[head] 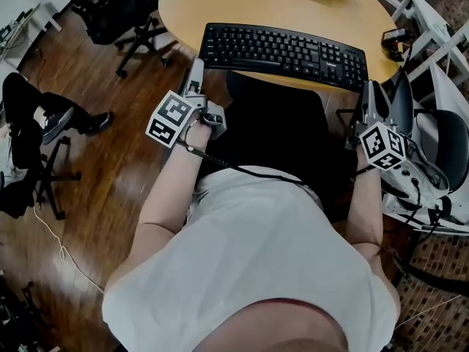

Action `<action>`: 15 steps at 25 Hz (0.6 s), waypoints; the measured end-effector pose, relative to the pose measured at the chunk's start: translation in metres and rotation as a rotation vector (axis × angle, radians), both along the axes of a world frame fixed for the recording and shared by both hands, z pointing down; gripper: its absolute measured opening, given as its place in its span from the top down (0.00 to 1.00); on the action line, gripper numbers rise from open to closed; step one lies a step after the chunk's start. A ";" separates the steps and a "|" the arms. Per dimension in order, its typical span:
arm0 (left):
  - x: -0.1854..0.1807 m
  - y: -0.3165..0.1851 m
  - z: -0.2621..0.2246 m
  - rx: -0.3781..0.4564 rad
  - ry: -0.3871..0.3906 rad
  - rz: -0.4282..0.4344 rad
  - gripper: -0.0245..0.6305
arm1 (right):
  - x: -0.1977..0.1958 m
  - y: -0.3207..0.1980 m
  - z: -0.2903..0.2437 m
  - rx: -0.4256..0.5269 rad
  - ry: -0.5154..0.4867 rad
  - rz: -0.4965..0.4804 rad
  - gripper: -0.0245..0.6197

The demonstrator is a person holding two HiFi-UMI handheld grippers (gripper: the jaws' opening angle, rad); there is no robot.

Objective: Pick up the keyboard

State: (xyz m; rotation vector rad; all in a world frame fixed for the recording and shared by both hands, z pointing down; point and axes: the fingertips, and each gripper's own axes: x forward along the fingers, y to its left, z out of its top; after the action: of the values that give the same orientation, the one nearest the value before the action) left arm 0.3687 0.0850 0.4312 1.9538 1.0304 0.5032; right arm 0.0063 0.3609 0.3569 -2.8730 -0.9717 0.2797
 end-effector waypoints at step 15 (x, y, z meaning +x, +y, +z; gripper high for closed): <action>-0.014 0.039 0.006 -0.053 -0.187 0.152 0.33 | -0.003 0.000 0.006 0.017 0.004 0.005 0.87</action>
State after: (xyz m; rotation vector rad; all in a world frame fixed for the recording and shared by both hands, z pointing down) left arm 0.3543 0.1242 0.4370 1.7534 1.0655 0.7217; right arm 0.0028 0.3609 0.3626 -2.8542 -0.9762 0.2763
